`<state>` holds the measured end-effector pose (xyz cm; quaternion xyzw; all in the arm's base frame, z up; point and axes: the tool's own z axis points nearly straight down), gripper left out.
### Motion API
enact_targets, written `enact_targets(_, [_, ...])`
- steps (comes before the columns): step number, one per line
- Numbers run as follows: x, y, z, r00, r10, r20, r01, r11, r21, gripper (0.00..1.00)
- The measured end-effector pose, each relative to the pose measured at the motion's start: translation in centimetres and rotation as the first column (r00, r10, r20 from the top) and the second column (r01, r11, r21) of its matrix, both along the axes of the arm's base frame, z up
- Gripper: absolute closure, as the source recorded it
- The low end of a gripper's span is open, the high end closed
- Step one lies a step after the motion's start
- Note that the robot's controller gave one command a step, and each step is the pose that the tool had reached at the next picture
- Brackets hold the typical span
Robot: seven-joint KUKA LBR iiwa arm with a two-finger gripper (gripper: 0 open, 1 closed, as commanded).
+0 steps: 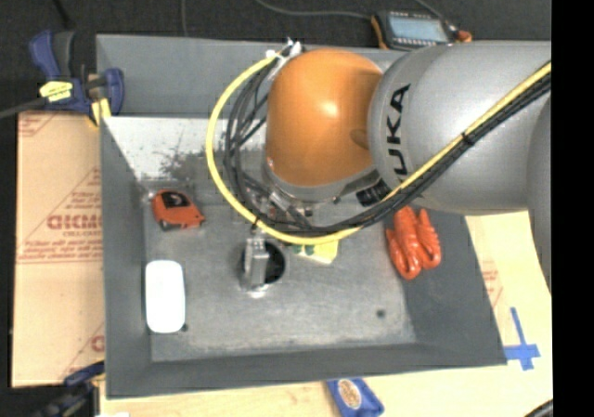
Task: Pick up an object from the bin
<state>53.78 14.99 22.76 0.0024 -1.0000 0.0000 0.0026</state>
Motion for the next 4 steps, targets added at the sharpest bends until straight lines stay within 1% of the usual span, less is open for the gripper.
enact_targets(1, [0.2, -0.1, 0.5, 1.0, -0.005, 0.008, 0.005, 1.0, 0.001, 0.0])
enact_targets(2, [1.5, -3.0, -6.7, 0.997, 0.081, 0.013, -0.081, 0.997, 0.0, 0.0])
enact_targets(3, [3.6, -5.9, -14.8, 0.983, 0.183, 0.013, -0.183, 0.983, -0.001, 0.0])
enact_targets(4, [3.7, -7.0, -16.6, 0.989, 0.15, 0.007, -0.15, 0.989, 0.002, 0.0])
